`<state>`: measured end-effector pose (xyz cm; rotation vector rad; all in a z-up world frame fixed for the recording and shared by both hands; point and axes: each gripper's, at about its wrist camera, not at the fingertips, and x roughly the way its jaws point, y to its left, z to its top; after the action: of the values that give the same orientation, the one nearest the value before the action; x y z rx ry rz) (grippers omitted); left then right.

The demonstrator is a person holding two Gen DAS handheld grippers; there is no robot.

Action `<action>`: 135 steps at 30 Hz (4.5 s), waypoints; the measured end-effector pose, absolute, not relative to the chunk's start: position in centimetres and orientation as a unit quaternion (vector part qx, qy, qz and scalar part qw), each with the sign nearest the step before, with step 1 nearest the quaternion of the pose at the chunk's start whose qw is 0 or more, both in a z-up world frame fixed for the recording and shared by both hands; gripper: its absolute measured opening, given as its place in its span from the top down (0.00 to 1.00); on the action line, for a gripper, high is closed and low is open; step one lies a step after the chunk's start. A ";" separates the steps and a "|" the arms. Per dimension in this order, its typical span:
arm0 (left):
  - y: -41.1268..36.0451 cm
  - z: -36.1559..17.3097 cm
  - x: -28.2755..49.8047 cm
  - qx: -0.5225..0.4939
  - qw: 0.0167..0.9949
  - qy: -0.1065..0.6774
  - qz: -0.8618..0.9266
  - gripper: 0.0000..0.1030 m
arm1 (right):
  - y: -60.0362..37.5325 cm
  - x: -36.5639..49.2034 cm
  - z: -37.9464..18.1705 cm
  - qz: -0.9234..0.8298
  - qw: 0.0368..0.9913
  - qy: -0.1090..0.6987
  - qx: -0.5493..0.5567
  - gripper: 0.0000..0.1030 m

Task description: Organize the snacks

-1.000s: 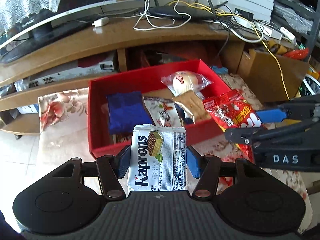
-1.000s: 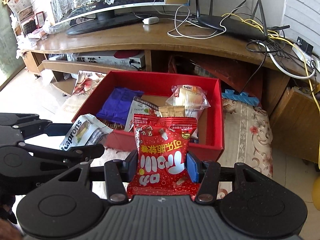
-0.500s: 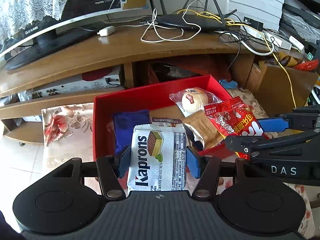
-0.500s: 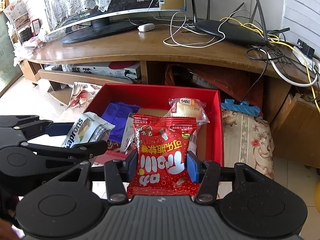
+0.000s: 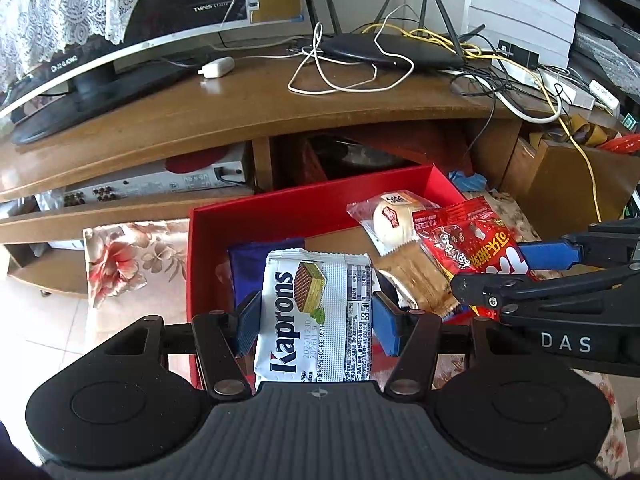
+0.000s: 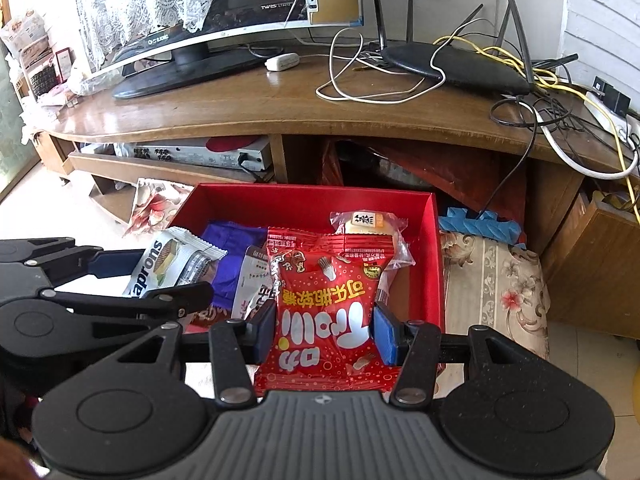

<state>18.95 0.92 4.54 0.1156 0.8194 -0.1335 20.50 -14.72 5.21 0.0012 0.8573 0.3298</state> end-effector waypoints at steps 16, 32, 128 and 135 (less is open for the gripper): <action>1.1 1.9 23.9 0.055 0.906 0.417 -0.039 0.38 | -14.4 26.1 2.1 0.158 0.886 0.436 0.015 0.52; 2.1 1.1 24.3 0.046 0.901 0.432 -0.016 0.18 | -14.8 26.9 1.1 0.151 0.880 0.451 0.024 0.46; 2.0 0.5 7.4 -0.018 0.887 0.459 -0.031 0.25 | -16.0 8.5 0.9 0.154 0.847 0.508 0.040 0.42; 1.4 0.8 7.0 0.013 0.893 0.449 -0.018 0.25 | -15.9 8.5 0.9 0.155 0.847 0.508 0.035 0.42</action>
<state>7.04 1.39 0.84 0.0280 0.9324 -0.0382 8.50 -15.88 0.88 0.0743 1.0710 0.3262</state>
